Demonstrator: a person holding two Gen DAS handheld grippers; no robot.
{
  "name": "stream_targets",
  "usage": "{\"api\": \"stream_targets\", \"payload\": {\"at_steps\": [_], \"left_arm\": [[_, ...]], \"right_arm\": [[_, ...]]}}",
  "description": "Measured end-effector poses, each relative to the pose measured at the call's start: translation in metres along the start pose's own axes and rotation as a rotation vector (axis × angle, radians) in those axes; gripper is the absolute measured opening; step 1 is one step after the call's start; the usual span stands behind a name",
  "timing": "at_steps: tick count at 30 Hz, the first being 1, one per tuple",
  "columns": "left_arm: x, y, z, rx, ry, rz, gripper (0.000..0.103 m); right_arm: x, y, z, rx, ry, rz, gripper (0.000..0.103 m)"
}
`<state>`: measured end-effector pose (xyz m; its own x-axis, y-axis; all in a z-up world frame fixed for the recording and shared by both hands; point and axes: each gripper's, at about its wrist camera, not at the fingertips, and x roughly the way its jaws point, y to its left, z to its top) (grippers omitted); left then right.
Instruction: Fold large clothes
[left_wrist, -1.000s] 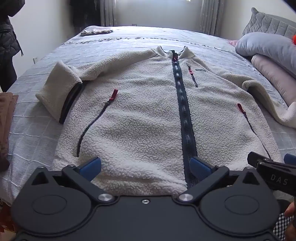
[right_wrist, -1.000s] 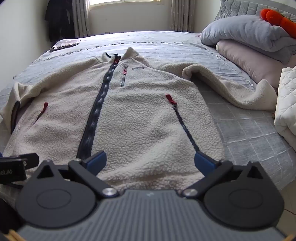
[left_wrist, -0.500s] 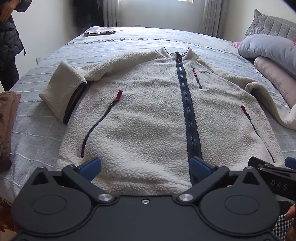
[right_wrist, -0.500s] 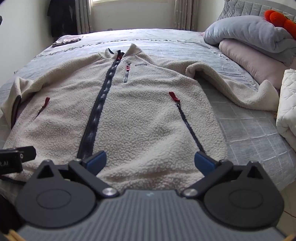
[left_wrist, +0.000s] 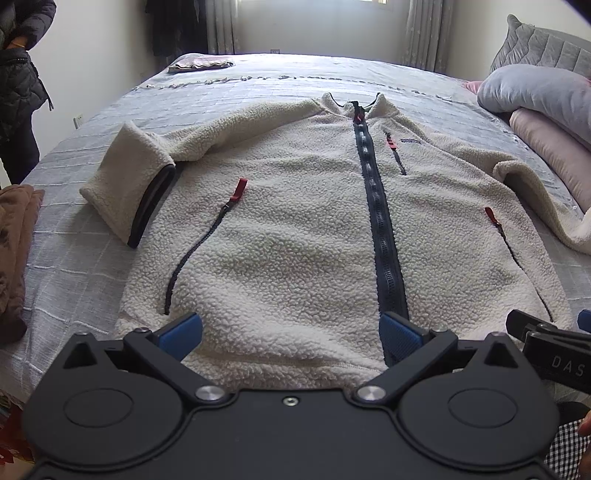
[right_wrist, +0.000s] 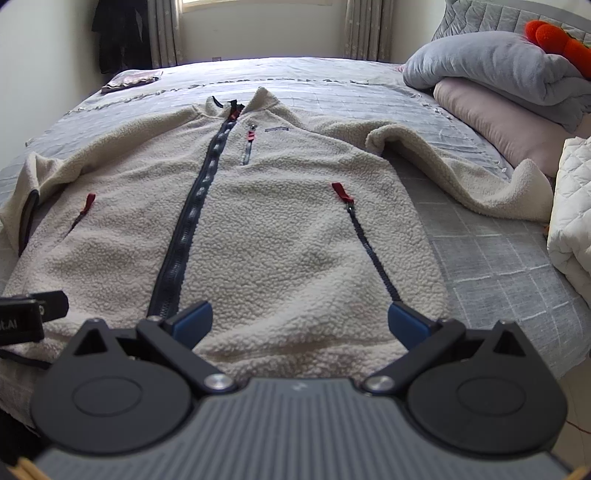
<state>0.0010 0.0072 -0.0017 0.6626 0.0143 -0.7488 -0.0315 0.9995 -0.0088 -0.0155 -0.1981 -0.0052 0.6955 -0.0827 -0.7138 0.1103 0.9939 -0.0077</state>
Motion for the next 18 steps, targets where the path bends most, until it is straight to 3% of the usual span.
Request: {"api": "stream_targets", "payload": {"at_steps": [18], "left_arm": [[0.0015,-0.0054,0.0054,0.000,-0.009,0.023,0.103]], "right_arm": [[-0.0083,-0.0085,0.0031,0.000,-0.022,-0.015,0.103]]}}
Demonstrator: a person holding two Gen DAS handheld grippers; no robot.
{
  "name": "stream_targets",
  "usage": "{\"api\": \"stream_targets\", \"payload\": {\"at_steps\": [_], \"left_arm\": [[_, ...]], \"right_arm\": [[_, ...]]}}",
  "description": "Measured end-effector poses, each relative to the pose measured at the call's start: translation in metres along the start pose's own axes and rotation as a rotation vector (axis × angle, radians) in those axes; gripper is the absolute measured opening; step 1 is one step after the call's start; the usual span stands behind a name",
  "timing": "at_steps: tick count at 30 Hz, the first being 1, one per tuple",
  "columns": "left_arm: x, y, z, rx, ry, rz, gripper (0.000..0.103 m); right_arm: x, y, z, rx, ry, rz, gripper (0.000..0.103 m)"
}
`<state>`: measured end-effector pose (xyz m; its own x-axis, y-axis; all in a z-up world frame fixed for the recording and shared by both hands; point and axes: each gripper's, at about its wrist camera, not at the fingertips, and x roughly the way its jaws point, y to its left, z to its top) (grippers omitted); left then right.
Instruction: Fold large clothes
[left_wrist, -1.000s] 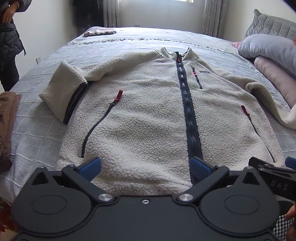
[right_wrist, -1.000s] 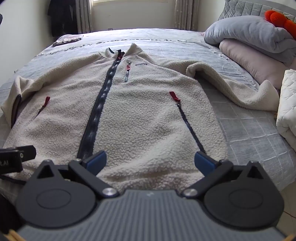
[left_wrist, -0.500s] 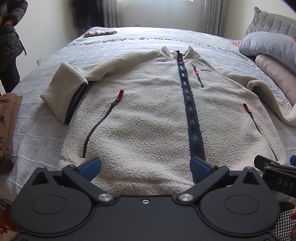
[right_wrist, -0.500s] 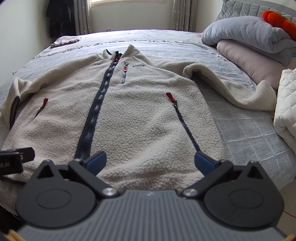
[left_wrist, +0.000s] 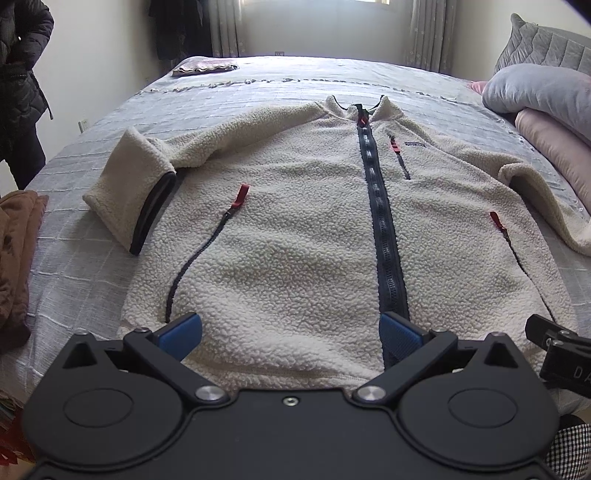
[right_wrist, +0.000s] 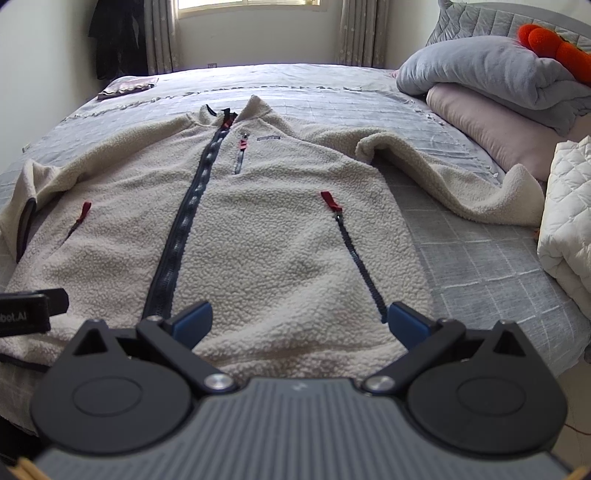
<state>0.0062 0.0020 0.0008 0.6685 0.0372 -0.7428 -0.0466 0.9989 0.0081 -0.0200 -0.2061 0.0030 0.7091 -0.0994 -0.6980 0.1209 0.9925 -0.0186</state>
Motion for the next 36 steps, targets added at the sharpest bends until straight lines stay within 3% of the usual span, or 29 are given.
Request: {"api": "stream_targets", "payload": {"at_steps": [36], "left_arm": [[0.006,0.008,-0.002,0.004,0.004,0.004,0.103]], "right_arm": [[0.008,0.022,0.001,-0.067,0.020,-0.007,0.103]]}}
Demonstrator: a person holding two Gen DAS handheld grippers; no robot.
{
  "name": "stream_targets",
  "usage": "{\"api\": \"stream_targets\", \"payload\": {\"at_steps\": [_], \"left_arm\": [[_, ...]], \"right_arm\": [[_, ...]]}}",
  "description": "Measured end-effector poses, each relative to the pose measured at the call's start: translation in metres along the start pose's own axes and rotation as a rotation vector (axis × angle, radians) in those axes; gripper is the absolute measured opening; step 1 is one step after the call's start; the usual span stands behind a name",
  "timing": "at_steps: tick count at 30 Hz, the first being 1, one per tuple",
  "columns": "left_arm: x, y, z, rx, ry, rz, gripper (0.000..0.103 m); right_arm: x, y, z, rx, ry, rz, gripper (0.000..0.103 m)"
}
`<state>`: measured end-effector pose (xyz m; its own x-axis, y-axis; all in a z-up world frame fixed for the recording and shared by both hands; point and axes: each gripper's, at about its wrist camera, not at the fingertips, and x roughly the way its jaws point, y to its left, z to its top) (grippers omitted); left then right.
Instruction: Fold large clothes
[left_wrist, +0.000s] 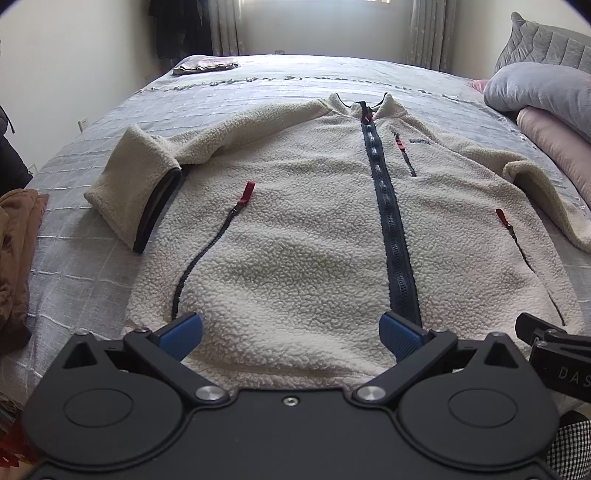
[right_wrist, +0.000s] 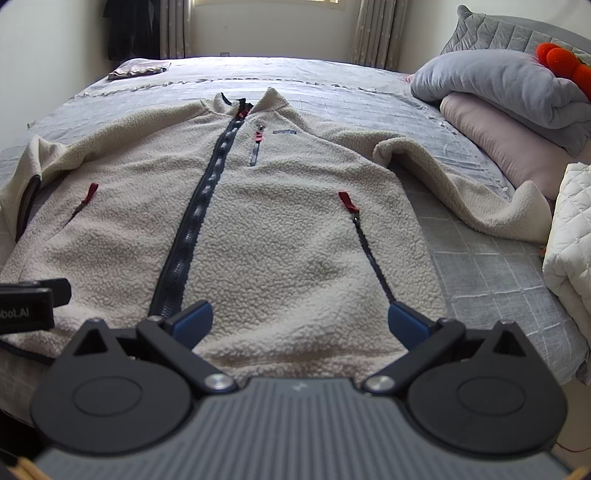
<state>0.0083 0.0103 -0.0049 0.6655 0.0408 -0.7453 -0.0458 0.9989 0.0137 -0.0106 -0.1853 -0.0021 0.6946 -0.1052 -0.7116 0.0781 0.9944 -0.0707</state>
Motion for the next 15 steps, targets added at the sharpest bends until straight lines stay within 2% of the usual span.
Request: {"api": "stream_targets", "payload": {"at_steps": [10,12,15], "left_arm": [[0.003,0.007,-0.002,-0.004,-0.004,0.009,0.103],[0.003,0.014,-0.004,-0.011,-0.027,0.018,0.103],[0.002,0.028,-0.008,0.005,-0.102,-0.009,0.103]], "right_arm": [[0.003,-0.002,-0.001,-0.008,-0.001,-0.007,0.103],[0.002,-0.007,-0.002,-0.013,-0.015,-0.010,0.103],[0.003,-0.023,-0.003,-0.022,-0.045,-0.001,0.103]]}}
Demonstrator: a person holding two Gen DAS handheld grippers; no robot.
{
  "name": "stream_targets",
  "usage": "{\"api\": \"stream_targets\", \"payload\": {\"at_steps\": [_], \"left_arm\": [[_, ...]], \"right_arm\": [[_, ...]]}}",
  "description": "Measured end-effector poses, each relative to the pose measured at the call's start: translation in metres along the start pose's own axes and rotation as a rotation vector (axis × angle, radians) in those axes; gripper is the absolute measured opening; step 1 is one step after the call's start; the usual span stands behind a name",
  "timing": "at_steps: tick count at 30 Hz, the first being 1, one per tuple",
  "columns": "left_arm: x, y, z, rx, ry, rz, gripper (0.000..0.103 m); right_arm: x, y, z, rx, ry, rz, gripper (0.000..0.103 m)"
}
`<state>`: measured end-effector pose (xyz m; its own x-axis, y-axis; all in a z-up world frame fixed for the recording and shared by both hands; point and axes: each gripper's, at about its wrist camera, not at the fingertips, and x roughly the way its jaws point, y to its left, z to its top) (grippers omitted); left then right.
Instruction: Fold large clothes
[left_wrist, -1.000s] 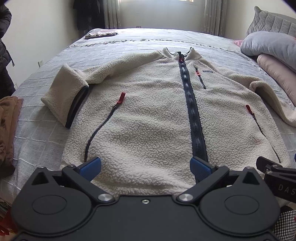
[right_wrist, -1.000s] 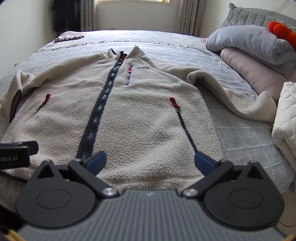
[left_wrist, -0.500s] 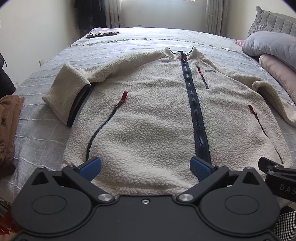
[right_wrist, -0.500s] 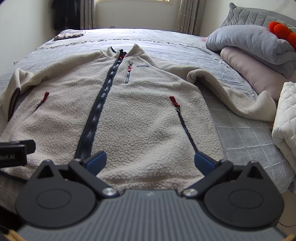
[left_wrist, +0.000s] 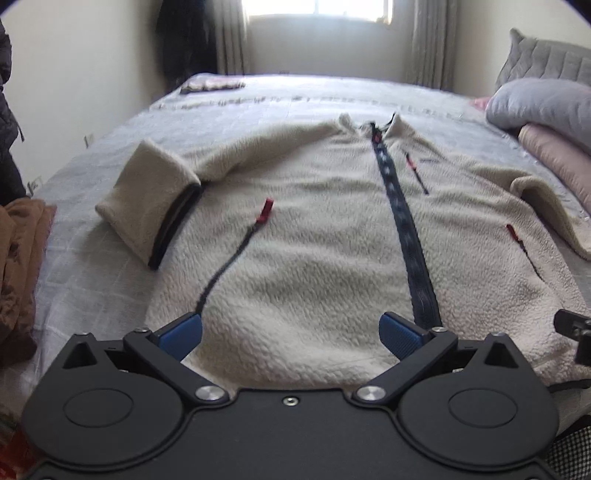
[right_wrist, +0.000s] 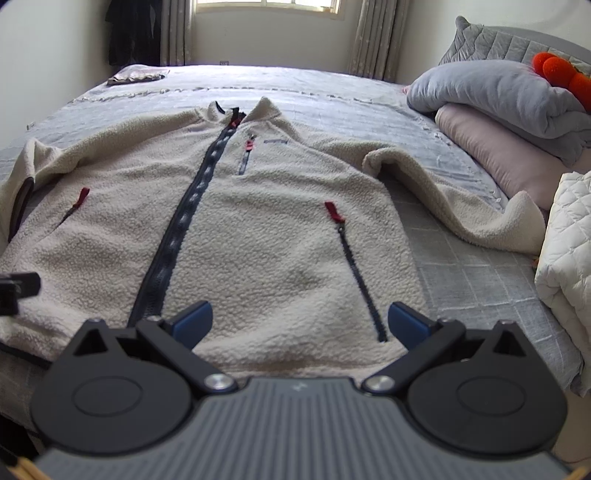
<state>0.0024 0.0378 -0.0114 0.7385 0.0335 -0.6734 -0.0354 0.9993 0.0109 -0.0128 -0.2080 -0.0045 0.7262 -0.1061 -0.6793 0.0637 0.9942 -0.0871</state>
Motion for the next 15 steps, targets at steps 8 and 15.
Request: {"api": "stream_targets", "payload": {"at_steps": [8,15], "left_arm": [[0.021,0.078,0.008,-0.064,0.055,-0.077,0.103],[0.053,0.152,-0.011,-0.221,0.153,-0.150,0.101]], "right_arm": [[0.023,-0.074,0.008,0.127,0.096,0.098,0.103],[0.060,-0.143,-0.013,0.330,0.156,0.205,0.100]]}}
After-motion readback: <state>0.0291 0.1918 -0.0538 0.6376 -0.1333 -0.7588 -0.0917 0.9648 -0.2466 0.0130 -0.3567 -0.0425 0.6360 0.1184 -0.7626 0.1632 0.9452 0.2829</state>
